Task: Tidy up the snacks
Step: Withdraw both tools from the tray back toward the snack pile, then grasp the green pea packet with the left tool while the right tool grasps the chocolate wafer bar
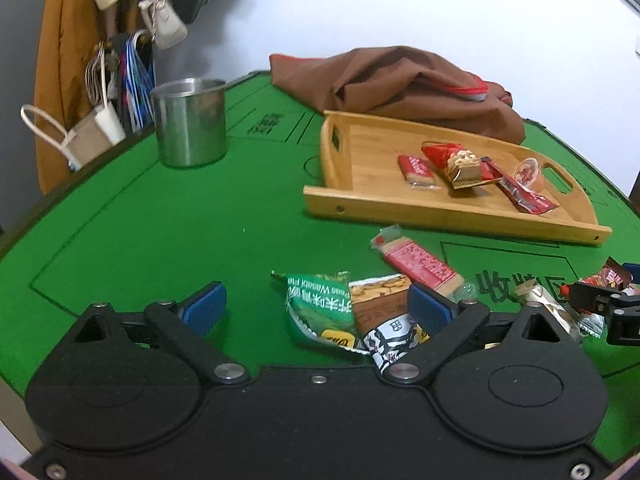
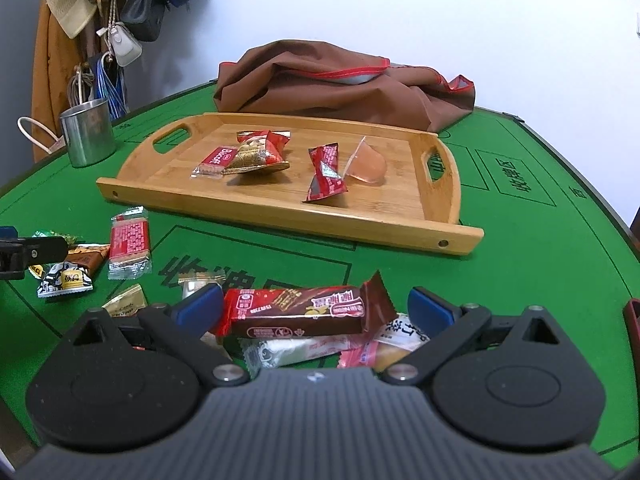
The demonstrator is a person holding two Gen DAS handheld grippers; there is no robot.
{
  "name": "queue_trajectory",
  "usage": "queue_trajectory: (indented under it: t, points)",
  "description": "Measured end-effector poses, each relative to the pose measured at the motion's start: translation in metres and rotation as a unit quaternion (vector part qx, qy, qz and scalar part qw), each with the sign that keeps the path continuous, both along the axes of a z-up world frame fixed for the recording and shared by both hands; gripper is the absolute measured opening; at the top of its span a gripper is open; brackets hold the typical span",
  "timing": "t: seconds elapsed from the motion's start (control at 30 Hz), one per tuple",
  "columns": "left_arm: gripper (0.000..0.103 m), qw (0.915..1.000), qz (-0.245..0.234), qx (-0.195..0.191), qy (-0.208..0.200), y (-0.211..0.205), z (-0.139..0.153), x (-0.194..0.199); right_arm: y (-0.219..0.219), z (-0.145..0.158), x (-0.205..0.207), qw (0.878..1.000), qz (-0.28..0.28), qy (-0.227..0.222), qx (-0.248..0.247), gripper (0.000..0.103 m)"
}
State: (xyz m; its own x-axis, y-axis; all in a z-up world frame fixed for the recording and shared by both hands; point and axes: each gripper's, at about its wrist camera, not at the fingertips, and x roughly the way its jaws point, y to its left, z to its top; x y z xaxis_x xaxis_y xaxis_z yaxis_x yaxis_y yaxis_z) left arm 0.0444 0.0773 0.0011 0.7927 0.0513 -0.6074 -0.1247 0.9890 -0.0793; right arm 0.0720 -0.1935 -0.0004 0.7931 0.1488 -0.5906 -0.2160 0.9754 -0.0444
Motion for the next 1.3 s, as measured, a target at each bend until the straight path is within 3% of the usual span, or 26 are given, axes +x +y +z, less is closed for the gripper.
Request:
queue_trajectory:
  t: [0.1, 0.23, 0.3, 0.63, 0.73, 0.9, 1.0, 1.07, 1.13, 1.17, 1.23, 1.3]
  points:
    - [0.089, 0.9998, -0.004, -0.021, 0.005, 0.004, -0.003, 0.000, 0.002, 0.000, 0.001, 1.000, 0.001, 0.001, -0.004, 0.103]
    - [0.065, 0.9993, -0.010, -0.035, 0.005, 0.006, -0.001, -0.001, 0.006, 0.001, 0.001, 1.000, 0.004, -0.001, -0.011, 0.103]
    - [0.059, 0.9994, -0.010, -0.033, 0.004, 0.006, 0.000, -0.002, 0.007, 0.001, 0.001, 1.000, 0.007, -0.002, -0.014, 0.103]
    - [0.059, 0.9998, -0.003, -0.018, -0.011, 0.007, 0.010, -0.014, 0.011, 0.001, 0.003, 1.000, 0.011, 0.000, -0.017, 0.102]
    - [0.063, 0.9999, 0.000, -0.011, -0.011, 0.006, 0.009, -0.014, 0.011, 0.001, 0.003, 1.000, 0.012, 0.000, -0.016, 0.100]
    - [0.063, 0.9998, -0.002, -0.021, 0.003, 0.007, 0.002, -0.008, 0.013, 0.002, 0.004, 1.000, 0.010, 0.001, -0.020, 0.098]
    - [0.055, 0.9991, -0.006, -0.042, 0.008, 0.010, -0.001, -0.006, 0.014, 0.003, 0.004, 1.000, 0.011, 0.003, -0.022, 0.095]
    - [0.032, 0.9986, -0.011, -0.050, 0.009, 0.012, 0.000, -0.005, 0.015, 0.003, 0.004, 1.000, 0.013, 0.004, -0.022, 0.092]
    - [0.031, 0.9990, -0.007, -0.043, 0.011, 0.011, 0.001, -0.004, 0.015, 0.005, 0.003, 1.000, 0.009, 0.003, -0.024, 0.083]
    - [0.022, 0.9991, -0.010, -0.040, 0.010, 0.011, 0.002, -0.004, 0.015, 0.006, 0.003, 1.000, 0.007, 0.003, -0.025, 0.081]
    - [0.019, 0.9995, -0.013, -0.029, 0.003, 0.009, 0.006, -0.005, 0.015, 0.008, 0.004, 1.000, 0.004, 0.004, -0.021, 0.070]
    - [0.018, 0.9995, -0.017, -0.027, 0.001, 0.009, 0.008, -0.003, 0.013, 0.011, 0.003, 1.000, -0.001, 0.004, -0.018, 0.068]
